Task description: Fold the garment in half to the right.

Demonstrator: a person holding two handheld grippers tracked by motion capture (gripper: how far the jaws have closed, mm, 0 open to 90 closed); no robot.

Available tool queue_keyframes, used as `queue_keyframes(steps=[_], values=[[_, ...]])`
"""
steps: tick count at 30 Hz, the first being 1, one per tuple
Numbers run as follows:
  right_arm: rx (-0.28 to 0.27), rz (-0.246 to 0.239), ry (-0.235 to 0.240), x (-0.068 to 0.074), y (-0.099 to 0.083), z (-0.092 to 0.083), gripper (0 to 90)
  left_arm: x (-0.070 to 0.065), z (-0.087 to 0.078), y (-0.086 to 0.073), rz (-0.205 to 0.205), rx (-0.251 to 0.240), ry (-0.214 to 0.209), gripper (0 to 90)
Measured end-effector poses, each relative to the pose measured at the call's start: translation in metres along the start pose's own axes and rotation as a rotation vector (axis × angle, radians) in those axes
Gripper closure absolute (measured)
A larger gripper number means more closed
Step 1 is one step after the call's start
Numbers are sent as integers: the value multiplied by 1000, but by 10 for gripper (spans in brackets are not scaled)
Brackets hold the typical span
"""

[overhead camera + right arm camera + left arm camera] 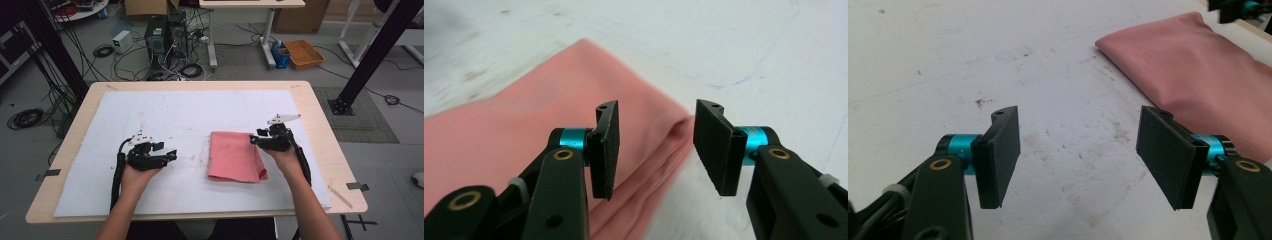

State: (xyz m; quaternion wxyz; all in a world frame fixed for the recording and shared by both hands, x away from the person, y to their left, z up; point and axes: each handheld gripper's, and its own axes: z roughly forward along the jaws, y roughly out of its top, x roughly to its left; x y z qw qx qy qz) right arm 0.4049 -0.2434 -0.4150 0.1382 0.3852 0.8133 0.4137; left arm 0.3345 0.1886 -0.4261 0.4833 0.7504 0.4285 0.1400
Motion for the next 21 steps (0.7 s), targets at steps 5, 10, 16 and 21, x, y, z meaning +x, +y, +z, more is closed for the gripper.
queue_keyframes(steps=[5,10,16,21], values=[[75,54,33,-12,2,23,771,2,0,0,0,1,1,341],[60,53,30,-16,2,20,866,3,-2,-1,2,1,3,341],[100,49,12,-18,-1,23,861,2,-5,0,2,-13,2,341],[72,34,-7,-9,-1,15,599,2,-6,0,2,-13,3,341]])
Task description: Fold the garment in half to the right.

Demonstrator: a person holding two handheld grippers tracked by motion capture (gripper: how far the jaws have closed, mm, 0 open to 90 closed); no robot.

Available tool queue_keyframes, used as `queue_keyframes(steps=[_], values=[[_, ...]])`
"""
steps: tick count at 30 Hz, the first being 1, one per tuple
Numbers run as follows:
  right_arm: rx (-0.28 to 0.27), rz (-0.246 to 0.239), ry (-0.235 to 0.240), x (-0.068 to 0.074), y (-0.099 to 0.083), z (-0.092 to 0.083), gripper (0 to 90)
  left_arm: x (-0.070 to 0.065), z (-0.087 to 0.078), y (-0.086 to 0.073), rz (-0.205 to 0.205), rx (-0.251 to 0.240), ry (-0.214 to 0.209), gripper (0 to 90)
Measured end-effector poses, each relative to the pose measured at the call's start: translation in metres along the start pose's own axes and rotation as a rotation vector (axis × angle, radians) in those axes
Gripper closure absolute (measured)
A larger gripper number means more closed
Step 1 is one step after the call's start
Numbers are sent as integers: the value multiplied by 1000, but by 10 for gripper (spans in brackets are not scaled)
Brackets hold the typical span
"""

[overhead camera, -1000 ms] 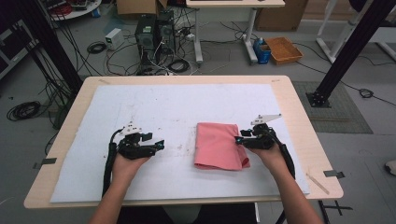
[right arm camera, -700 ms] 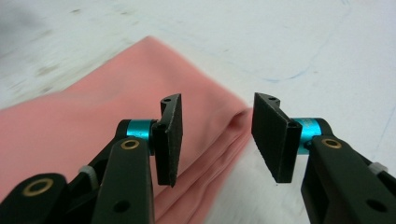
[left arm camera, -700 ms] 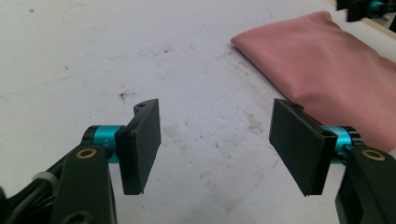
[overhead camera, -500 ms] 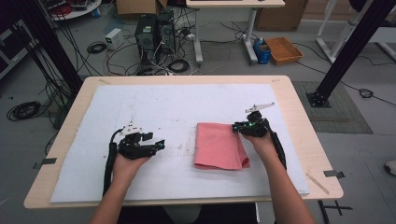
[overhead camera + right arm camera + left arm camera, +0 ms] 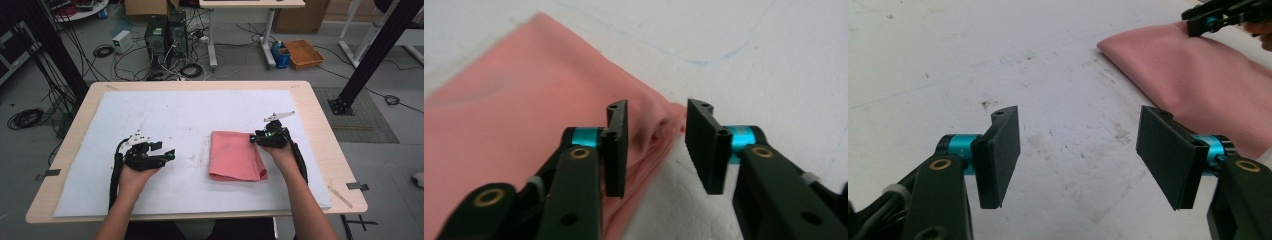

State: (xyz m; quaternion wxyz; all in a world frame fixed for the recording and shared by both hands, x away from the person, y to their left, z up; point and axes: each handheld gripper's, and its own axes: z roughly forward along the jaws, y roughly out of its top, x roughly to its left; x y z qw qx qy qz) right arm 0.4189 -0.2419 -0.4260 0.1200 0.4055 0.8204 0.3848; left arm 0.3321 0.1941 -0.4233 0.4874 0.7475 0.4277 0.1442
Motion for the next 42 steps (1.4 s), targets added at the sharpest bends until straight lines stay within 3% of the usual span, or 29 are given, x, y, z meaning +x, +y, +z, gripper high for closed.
queue_keyframes(steps=[1,5,8,11,13,18,23,28,33,42], values=[[-22,-22,0,3,0,-5,593,0,0,0,2,1,-1,341],[-98,-108,87,30,-15,-33,610,2,-2,1,-5,-5,3,341],[-69,-153,142,50,-37,-41,623,2,-3,1,-4,-6,3,341],[-26,-188,165,61,-53,-43,662,0,-3,1,-4,-11,3,341],[14,-219,153,65,-60,-40,678,-1,-3,2,-1,-12,1,341],[10,-178,153,57,-70,-42,689,0,-2,1,-1,-5,1,341],[-8,-169,176,52,-73,-46,667,2,-2,0,-3,-7,-2,340],[-98,-164,199,50,-61,-54,527,1,-4,1,5,-19,-18,330],[-196,-142,183,46,-37,-58,414,-1,-6,3,23,-30,-35,311],[-247,-83,148,40,-23,-56,317,4,-15,7,55,-60,-65,270]])
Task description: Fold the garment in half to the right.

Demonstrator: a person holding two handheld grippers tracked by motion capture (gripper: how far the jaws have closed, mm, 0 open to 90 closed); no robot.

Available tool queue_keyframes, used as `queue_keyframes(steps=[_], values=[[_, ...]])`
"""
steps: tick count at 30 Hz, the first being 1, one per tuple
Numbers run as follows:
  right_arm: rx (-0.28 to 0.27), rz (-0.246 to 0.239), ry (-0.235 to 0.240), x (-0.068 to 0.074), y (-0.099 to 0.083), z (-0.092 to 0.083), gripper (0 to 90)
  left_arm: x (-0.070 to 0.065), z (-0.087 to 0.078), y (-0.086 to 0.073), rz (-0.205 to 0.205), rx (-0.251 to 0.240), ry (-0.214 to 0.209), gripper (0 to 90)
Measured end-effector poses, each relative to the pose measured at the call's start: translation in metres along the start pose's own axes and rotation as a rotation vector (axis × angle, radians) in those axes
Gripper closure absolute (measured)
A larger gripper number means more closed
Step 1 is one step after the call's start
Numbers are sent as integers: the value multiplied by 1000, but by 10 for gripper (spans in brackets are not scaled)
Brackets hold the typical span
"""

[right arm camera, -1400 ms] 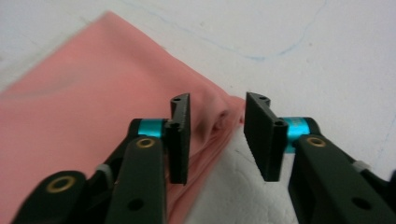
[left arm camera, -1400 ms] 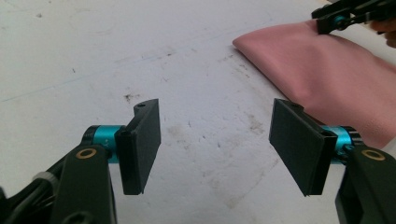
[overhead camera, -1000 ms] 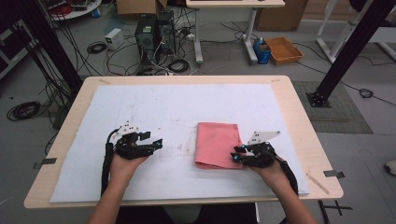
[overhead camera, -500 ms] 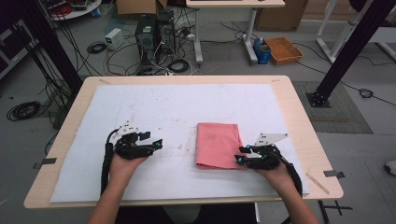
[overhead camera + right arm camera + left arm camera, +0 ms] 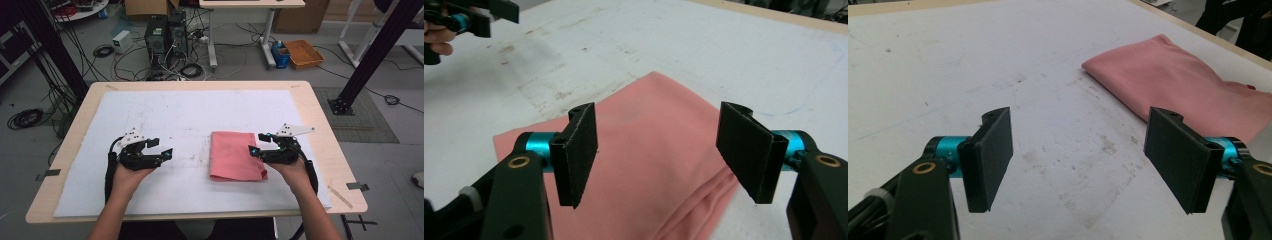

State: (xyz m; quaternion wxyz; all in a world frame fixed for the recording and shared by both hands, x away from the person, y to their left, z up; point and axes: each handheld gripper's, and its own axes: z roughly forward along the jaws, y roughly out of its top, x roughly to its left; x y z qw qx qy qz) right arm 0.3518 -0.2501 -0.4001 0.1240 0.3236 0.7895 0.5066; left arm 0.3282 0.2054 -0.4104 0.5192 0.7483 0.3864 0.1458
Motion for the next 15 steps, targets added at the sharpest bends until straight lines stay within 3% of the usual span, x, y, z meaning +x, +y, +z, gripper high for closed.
queue_keyframes(steps=[4,7,9,15], values=[[-37,27,-25,-3,-2,-7,274,1,-1,1,8,-5,-36,248],[-62,20,-22,-3,-5,-13,241,-1,-1,1,39,-8,-70,232],[-71,9,-25,-5,-8,-17,229,-2,1,0,59,-1,-82,221],[-92,34,-38,-15,-15,-20,202,-5,5,-14,91,26,-94,201]])
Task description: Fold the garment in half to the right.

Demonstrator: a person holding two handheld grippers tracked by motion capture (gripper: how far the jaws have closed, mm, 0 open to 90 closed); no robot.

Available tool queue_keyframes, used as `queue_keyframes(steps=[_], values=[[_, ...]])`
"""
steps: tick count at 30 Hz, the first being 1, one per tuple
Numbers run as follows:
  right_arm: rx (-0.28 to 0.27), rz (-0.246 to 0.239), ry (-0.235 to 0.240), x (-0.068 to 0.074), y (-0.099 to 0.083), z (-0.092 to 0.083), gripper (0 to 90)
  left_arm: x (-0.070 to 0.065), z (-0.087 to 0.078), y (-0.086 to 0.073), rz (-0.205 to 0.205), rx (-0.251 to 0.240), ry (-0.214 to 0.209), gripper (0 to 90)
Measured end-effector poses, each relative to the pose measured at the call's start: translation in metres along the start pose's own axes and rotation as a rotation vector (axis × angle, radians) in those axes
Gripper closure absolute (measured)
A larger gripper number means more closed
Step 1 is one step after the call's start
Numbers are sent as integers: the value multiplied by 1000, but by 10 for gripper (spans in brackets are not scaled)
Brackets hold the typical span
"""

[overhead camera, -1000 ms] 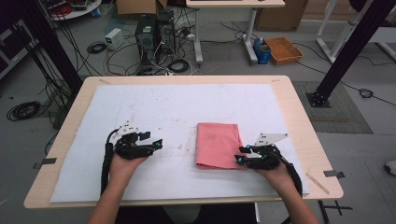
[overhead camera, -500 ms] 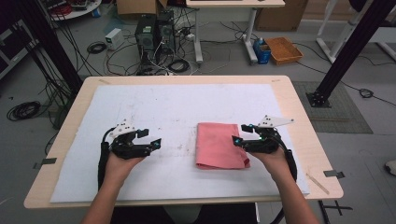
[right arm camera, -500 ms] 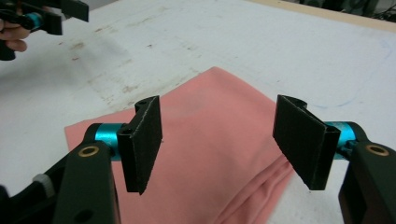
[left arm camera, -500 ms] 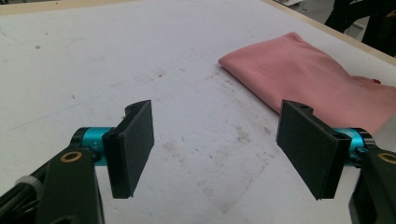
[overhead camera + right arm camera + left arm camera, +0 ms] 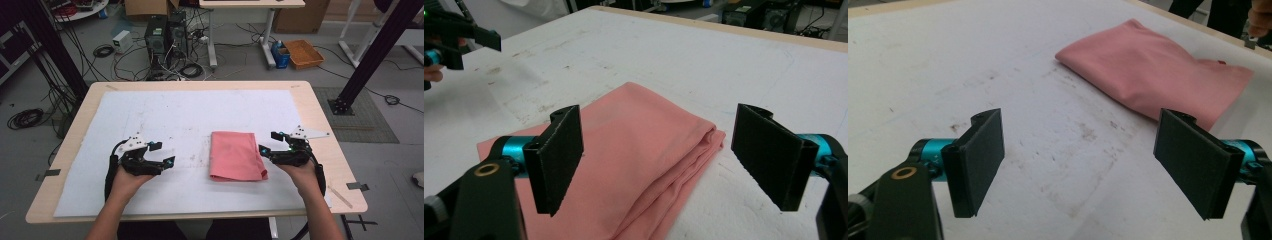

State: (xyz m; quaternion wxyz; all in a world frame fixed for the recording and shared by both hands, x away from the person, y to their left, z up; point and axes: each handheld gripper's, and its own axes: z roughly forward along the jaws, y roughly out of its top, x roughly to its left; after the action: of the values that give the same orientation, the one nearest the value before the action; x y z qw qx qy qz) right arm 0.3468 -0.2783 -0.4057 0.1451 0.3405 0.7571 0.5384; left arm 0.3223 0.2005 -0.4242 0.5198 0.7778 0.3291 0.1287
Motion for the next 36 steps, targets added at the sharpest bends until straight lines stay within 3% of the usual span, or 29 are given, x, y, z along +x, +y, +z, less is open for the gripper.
queue_keyframes(steps=[4,16,27,36], values=[[-17,-10,7,1,3,2,202,-2,4,-4,15,17,-4,195],[-14,-25,-14,2,6,3,202,3,0,-2,9,-35,-4,189],[12,-23,-21,4,2,10,202,-1,-1,0,32,-31,-7,189],[43,-24,-23,3,-2,16,202,1,-1,0,22,-37,8,189]])
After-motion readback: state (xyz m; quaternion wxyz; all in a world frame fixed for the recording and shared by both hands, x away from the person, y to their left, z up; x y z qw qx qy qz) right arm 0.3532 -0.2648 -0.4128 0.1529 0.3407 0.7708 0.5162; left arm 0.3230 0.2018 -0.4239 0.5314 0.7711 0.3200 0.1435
